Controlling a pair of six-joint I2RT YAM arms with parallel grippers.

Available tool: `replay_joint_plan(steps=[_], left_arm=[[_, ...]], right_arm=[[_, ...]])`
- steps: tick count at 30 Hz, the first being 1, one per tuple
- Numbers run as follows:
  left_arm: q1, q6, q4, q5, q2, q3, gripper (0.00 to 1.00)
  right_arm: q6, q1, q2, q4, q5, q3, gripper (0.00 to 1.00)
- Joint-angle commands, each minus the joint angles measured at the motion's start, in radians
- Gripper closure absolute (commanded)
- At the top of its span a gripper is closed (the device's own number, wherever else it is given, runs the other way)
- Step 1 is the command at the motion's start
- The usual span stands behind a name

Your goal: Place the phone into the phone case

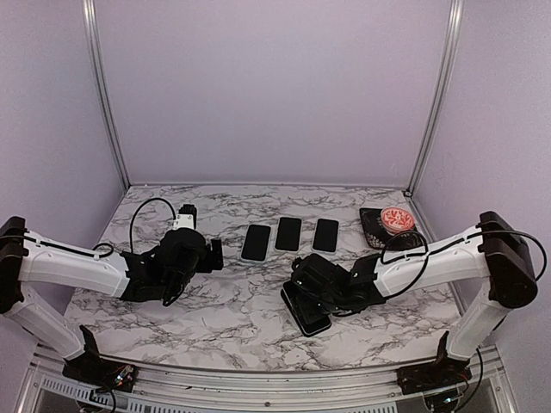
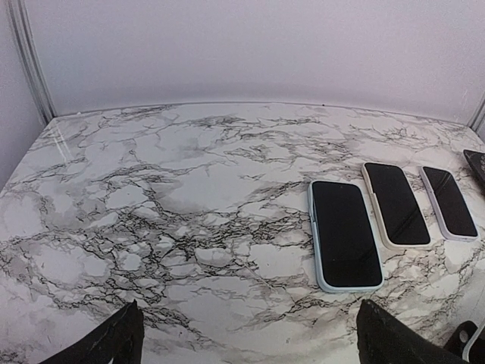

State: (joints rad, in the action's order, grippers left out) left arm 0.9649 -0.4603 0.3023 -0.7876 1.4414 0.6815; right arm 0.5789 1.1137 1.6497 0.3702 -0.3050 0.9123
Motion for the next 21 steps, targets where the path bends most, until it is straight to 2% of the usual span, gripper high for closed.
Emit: replay_joint_plan(steps=[1,5,7,9,11,14,21], left_arm=[[0.001,0.011,-0.011,-0.020,0.016,0.008,0.01],[0.000,0.019,-0.011,-0.026,0.026,0.016,0.01],[0.000,0.025,-0.011,-0.025,0.035,0.024,0.01],[0.000,0.029,-0.014,-0.023,0.041,0.032,0.01],[0.000,0.028,-0.015,-0.021,0.039,0.031,0.01],[0.000,0.029,-0.017,-0.026,0.035,0.026,0.01],[0.000,0.027,-0.023,-0.021,0.039,0.027,0.01]], right_arm=[[-0.009,0.006,0.001,-0.007,0.084,-0.026,1.00],[0.018,0.006,-0.010,0.039,0.108,-0.039,0.98],[0.012,0.006,0.019,0.090,0.081,-0.015,0.83],[-0.001,0.006,0.048,0.164,0.050,0.049,0.50],[-0.011,0.006,0.060,0.252,0.023,0.097,0.23],[-0.033,0.004,0.065,0.314,0.042,0.138,0.02],[-0.074,-0.013,0.115,0.409,0.182,0.183,0.01]])
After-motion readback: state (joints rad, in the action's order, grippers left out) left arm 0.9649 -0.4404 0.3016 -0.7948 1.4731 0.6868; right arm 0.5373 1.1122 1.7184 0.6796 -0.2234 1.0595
